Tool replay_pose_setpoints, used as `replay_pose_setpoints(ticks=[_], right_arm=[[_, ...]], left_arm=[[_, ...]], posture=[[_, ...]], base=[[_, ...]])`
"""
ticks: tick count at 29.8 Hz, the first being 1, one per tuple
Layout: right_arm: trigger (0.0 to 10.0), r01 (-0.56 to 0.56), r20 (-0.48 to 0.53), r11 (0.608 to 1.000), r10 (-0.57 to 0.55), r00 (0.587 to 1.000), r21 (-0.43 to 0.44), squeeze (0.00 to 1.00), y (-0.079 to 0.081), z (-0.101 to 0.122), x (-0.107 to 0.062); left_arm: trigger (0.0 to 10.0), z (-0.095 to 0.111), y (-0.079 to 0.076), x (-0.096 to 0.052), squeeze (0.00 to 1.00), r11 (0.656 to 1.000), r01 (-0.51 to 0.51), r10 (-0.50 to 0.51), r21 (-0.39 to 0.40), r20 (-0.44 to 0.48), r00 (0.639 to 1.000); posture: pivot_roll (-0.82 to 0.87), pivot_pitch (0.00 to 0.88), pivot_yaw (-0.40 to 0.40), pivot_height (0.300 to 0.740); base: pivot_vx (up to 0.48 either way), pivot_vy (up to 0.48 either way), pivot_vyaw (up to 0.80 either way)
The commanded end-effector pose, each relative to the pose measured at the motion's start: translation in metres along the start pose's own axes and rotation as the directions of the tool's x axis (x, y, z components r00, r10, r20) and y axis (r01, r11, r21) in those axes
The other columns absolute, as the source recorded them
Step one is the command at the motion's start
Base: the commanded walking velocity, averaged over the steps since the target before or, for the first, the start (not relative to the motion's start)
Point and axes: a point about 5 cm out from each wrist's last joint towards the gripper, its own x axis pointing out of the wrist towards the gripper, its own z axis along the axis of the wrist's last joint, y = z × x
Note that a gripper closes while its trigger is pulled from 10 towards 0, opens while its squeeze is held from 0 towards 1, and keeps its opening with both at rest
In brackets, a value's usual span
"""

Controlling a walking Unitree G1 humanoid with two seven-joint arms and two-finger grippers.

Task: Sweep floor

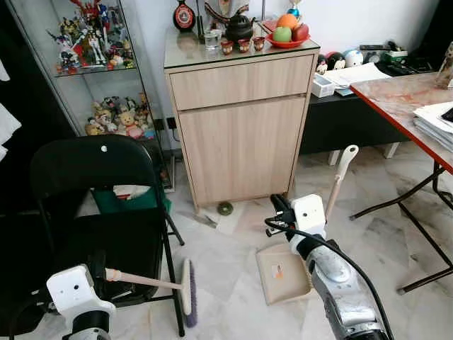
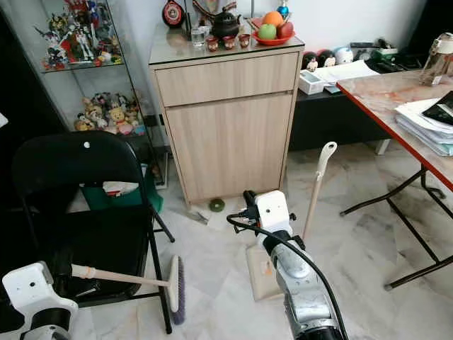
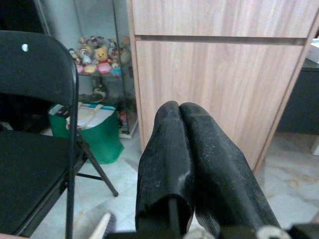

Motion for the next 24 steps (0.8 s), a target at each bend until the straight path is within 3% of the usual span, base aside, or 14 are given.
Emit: replay_pose_setpoints(ticks=[1, 9, 17, 22, 24], right_arm=[[10.0, -0.017, 0.03, 1.0, 0.017, 0.999, -0.002, 0.0, 0.004, 0.008, 0.003], [10.0, -0.011, 0.023, 1.0, 0.011, 1.0, 0.003, 0.0, 0.004, 0.006, 0.001], [10.0, -0.009, 0.024, 1.0, 0.009, 1.0, 0.007, 0.0, 0.005, 0.006, 0.001], [10.0, -0.009, 0.027, 1.0, 0.009, 1.0, 0.009, 0.0, 0.005, 0.006, 0.002], [10.0, 0.004, 0.018, 1.0, -0.004, 1.0, 0.002, 0.0, 0.002, 0.005, 0.0]], left_arm=[[10.0, -0.002, 0.004, 0.0, 1.0, 1.0, -0.009, 0.01, 0.028, -0.015, 1.0], [10.0, 0.007, 0.003, 0.01, 1.0, 0.998, -0.037, 0.039, -0.048, 0.047, 0.998], [10.0, 0.006, 0.003, 0.014, 1.0, 0.999, -0.011, 0.013, -0.042, 0.049, 0.999], [10.0, 0.002, 0.009, 0.022, 1.0, 1.0, 0.003, -0.002, -0.03, 0.04, 0.999], [10.0, -0.002, 0.021, 0.029, 1.0, 1.0, -0.017, 0.018, -0.01, 0.033, 0.999]], posture=[[-0.19, 0.0, 0.068, 0.74], [-0.2, 0.0, 0.086, 0.74], [-0.2, 0.0, 0.089, 0.74], [-0.2, 0.0, 0.087, 0.74], [-0.21, 0.0, 0.082, 0.74]], base=[[0.0, 0.0, 0.0], [0.0, 0.0, 0.0], [0.0, 0.0, 0.0], [0.0, 0.0, 0.0], [0.0, 0.0, 0.0]])
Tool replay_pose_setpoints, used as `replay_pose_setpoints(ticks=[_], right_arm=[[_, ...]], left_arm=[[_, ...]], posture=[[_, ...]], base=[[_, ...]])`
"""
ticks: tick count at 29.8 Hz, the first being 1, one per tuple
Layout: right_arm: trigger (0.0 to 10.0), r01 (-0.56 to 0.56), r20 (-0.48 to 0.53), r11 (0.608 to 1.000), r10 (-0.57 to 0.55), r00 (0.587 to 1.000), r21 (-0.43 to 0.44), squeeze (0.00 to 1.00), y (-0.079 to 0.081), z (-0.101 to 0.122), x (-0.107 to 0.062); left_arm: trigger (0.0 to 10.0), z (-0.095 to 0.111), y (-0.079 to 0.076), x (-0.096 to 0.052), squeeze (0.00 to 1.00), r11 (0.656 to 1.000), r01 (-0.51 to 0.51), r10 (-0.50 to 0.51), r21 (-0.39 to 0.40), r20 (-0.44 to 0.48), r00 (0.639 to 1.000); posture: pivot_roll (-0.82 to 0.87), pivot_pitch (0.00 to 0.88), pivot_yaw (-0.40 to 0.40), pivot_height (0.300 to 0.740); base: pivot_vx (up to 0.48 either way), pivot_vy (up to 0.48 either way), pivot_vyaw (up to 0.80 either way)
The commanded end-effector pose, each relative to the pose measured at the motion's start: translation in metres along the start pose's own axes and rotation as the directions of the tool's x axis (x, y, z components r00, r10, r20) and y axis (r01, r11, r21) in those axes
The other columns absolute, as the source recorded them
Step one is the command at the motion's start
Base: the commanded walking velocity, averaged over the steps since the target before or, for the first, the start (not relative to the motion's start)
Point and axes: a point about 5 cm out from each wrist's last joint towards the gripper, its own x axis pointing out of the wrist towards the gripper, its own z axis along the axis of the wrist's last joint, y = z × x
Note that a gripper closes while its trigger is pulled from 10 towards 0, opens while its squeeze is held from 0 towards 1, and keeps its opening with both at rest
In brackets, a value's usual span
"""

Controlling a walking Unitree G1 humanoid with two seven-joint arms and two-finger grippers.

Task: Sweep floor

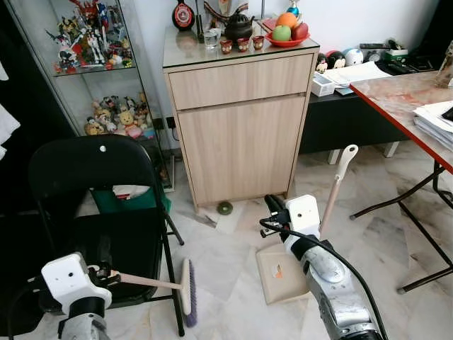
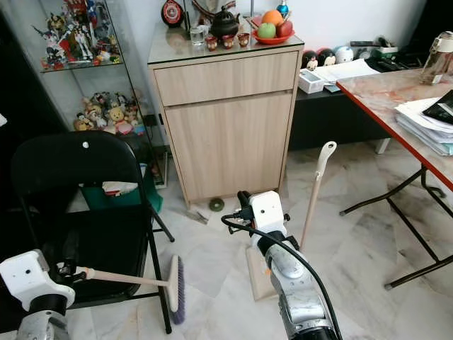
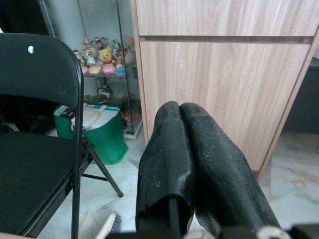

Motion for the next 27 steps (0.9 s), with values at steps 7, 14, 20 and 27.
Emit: replay_pose_setpoints(ticks=[7, 14, 20, 27], right_arm=[[10.0, 0.085, -0.04, 0.995, -0.087, 0.995, -0.044, 0.0, -0.023, -0.012, -0.02], [10.0, 0.151, -0.095, 0.986, -0.158, 0.983, -0.071, 0.0, -0.041, -0.03, -0.035], [10.0, 0.181, -0.183, 0.982, -0.188, 0.965, -0.057, 0.0, -0.044, -0.062, -0.056], [10.0, 0.262, -0.317, 0.965, -0.249, 0.915, -0.004, 0.0, -0.056, -0.097, -0.079]], left_arm=[[10.0, -0.001, 0.02, 0.01, 1.0, 0.999, -0.046, 0.046, 0.012, 0.022, 0.999], [10.0, -0.002, 0.022, 0.01, 1.0, 0.999, -0.051, 0.05, 0.005, 0.034, 0.998], [10.0, 0.001, 0.024, 0.01, 0.0, 0.999, -0.051, 0.051, 0.0, 0.041, 0.998], [10.0, 0.001, 0.026, 0.009, 0.0, 0.999, -0.05, 0.05, 0.008, 0.041, 0.998]], posture=[[-0.22, 0.012, 0.092, 0.74], [-0.22, 0.019, 0.096, 0.74], [-0.21, 0.022, 0.1, 0.74], [-0.21, 0.021, 0.104, 0.74]], base=[[0.0, 0.0, 0.0], [0.0, 0.0, 0.0], [0.0, 0.0, 0.0], [0.0, 0.0, 0.0]])
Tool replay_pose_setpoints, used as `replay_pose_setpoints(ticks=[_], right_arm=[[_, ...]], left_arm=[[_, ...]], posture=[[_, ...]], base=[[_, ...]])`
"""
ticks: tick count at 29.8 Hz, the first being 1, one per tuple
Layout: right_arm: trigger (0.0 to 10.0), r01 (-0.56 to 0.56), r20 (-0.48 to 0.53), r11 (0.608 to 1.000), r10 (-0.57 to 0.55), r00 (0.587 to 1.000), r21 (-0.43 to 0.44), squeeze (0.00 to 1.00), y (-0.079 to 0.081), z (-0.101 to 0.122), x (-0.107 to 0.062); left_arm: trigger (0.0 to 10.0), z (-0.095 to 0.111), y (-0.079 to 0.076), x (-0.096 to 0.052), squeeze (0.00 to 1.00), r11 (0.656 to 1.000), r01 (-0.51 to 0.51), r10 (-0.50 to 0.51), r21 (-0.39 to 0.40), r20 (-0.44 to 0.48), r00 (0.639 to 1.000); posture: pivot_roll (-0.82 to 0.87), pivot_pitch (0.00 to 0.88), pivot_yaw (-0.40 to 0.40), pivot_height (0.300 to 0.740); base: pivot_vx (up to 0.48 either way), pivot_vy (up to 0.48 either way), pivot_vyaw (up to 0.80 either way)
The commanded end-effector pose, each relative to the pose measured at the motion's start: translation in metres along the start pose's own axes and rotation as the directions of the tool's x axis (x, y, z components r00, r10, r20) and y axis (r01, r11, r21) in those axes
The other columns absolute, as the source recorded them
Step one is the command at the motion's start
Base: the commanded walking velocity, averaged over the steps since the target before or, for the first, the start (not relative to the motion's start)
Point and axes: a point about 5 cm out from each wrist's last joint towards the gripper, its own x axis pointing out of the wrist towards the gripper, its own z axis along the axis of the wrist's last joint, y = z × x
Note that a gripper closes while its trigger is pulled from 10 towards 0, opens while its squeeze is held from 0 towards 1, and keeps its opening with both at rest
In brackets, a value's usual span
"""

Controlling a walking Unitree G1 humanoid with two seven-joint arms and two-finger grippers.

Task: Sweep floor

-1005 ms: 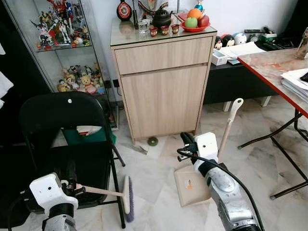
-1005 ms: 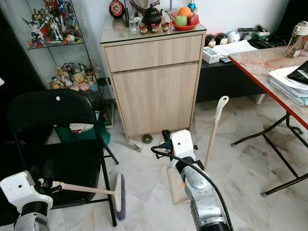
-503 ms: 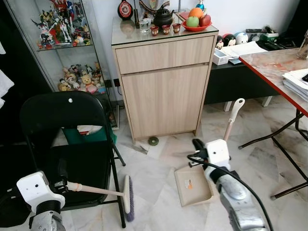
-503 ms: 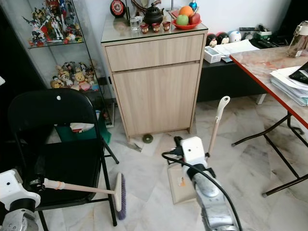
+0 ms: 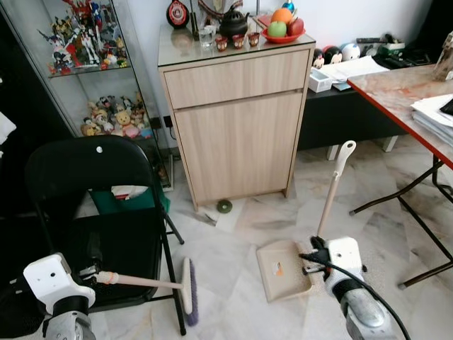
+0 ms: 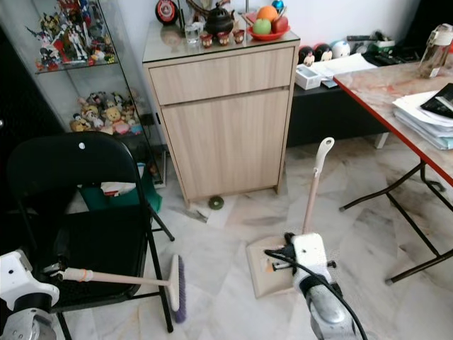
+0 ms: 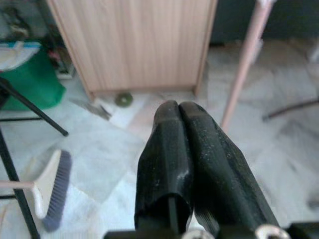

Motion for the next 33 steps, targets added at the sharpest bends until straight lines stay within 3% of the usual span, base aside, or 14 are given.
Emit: replay_pose_setpoints(ticks=[1, 7, 13, 15, 19, 22, 33], right_arm=[[10.0, -0.009, -0.083, 1.0, 0.007, 0.997, -0.018, 0.0, 0.0, -0.023, -0.007], [10.0, -0.017, -0.265, 1.0, 0.015, 0.964, -0.008, 0.0, 0.005, -0.065, -0.017], [10.0, -0.033, -0.481, 0.999, 0.027, 0.876, -0.004, 0.0, 0.014, -0.103, -0.032], [10.0, -0.033, -0.481, 0.999, 0.027, 0.876, -0.004, 0.0, 0.014, -0.103, -0.032], [10.0, -0.056, -0.565, 0.998, 0.032, 0.824, -0.025, 0.0, 0.017, -0.118, -0.044], [10.0, -0.065, -0.584, 0.997, 0.035, 0.811, -0.029, 0.0, 0.018, -0.123, -0.048], [10.0, -0.105, -0.598, 0.994, 0.067, 0.798, -0.029, 0.0, 0.023, -0.125, -0.049]], left_arm=[[10.0, 0.003, 0.005, 0.001, 0.0, 1.0, -0.004, 0.004, 0.009, 0.011, 1.0], [10.0, 0.004, 0.006, 0.001, 0.0, 1.0, -0.012, 0.012, 0.009, 0.018, 1.0], [10.0, 0.005, 0.008, 0.001, 0.0, 1.0, -0.023, 0.023, 0.008, 0.024, 0.999], [10.0, 0.005, 0.008, 0.001, 0.0, 1.0, -0.023, 0.023, 0.008, 0.024, 0.999], [10.0, 0.005, 0.013, -0.002, 0.0, 0.999, -0.043, 0.043, 0.007, 0.028, 0.999], [10.0, 0.001, 0.015, -0.006, 0.0, 0.999, -0.052, 0.052, 0.011, 0.013, 0.999], [10.0, -0.017, 0.022, -0.016, 0.0, 0.998, -0.056, 0.057, 0.025, -0.058, 0.997]], posture=[[-0.21, 0.022, 0.104, 0.74], [-0.19, 0.016, 0.104, 0.74], [-0.17, 0.009, 0.096, 0.74], [-0.17, 0.009, 0.096, 0.74], [-0.17, 0.011, 0.094, 0.74], [-0.17, 0.011, 0.094, 0.74], [-0.17, 0.01, 0.085, 0.74]], base=[[0.0, 0.0, 0.0], [0.0, 0.0, 0.0], [0.0, 0.0, 0.0], [0.0, 0.0, 0.0], [0.0, 0.0, 0.0], [0.0, 0.0, 0.0], [0.0, 0.0, 0.0]])
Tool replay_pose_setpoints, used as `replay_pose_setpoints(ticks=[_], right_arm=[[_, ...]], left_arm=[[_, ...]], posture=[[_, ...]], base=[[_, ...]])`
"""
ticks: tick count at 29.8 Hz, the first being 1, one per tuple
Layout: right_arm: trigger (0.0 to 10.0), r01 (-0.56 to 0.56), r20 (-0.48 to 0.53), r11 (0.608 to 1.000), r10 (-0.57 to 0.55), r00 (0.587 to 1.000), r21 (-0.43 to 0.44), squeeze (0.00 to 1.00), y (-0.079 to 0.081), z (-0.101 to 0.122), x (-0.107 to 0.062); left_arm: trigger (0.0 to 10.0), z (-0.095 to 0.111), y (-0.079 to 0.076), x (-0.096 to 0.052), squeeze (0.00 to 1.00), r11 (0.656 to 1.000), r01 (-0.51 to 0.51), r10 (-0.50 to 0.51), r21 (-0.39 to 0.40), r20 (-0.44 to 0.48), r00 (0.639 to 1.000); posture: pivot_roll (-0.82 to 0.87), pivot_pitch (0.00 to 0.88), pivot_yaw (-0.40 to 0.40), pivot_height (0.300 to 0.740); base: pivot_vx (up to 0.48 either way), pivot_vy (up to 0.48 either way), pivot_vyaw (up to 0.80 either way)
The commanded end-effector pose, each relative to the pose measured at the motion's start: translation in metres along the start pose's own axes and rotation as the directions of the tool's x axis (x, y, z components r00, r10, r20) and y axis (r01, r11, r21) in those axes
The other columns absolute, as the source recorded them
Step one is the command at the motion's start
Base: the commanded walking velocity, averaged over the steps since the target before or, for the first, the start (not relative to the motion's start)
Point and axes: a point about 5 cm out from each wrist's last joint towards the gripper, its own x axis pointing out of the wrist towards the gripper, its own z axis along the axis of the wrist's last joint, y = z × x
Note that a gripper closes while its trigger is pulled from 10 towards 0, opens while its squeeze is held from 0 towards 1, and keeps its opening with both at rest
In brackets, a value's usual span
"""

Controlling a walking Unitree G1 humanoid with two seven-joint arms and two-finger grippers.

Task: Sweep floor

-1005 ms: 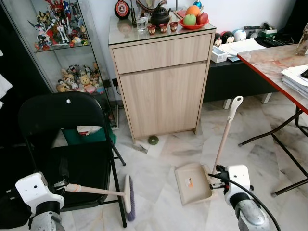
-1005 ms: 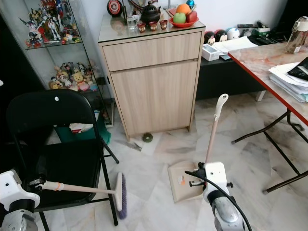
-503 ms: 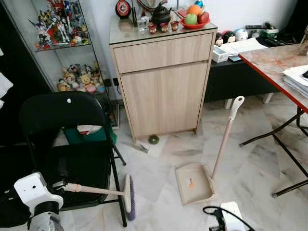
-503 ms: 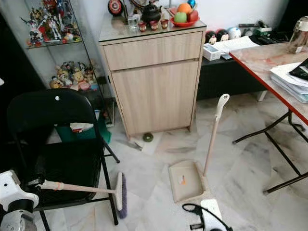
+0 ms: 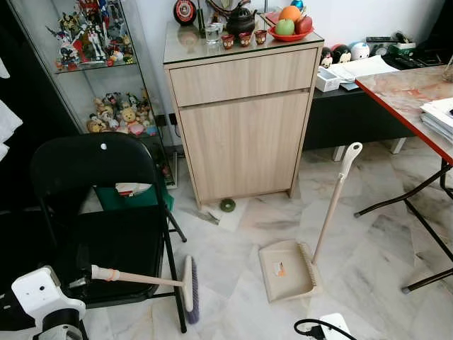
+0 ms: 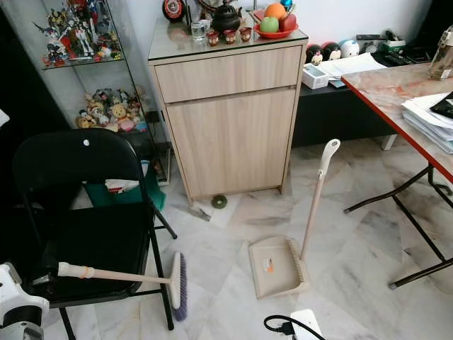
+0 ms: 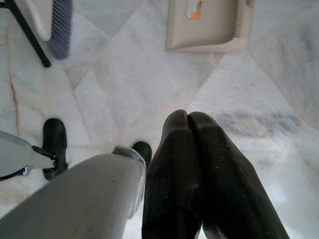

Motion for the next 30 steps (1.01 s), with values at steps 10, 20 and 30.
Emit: replay_pose_setpoints(ticks=[10, 20, 30], right_arm=[[10.0, -0.005, -0.003, 1.0, 0.005, 1.0, -0.001, 0.0, -0.002, -0.004, -0.001], [10.0, -0.013, -0.004, 1.0, 0.013, 1.0, 0.01, 0.0, 0.002, -0.006, -0.001], [10.0, -0.02, 0.007, 1.0, 0.02, 1.0, 0.01, 0.0, 0.004, -0.003, 0.0]], left_arm=[[10.0, -0.019, 0.001, -0.006, 0.0, 0.998, 0.038, -0.042, -0.044, -0.079, 0.996], [10.0, -0.028, -0.005, -0.007, 0.0, 0.993, 0.095, -0.102, -0.072, -0.103, 0.989], [10.0, -0.008, -0.01, 0.001, 0.0, 0.989, 0.121, -0.121, -0.08, -0.003, 0.993]], posture=[[-0.18, 0.0, 0.085, 0.74], [-0.18, 0.0, 0.086, 0.74], [-0.18, 0.0, 0.086, 0.74]], base=[[0.0, 0.0, 0.0], [0.0, 0.0, 0.0], [0.0, 0.0, 0.0]])
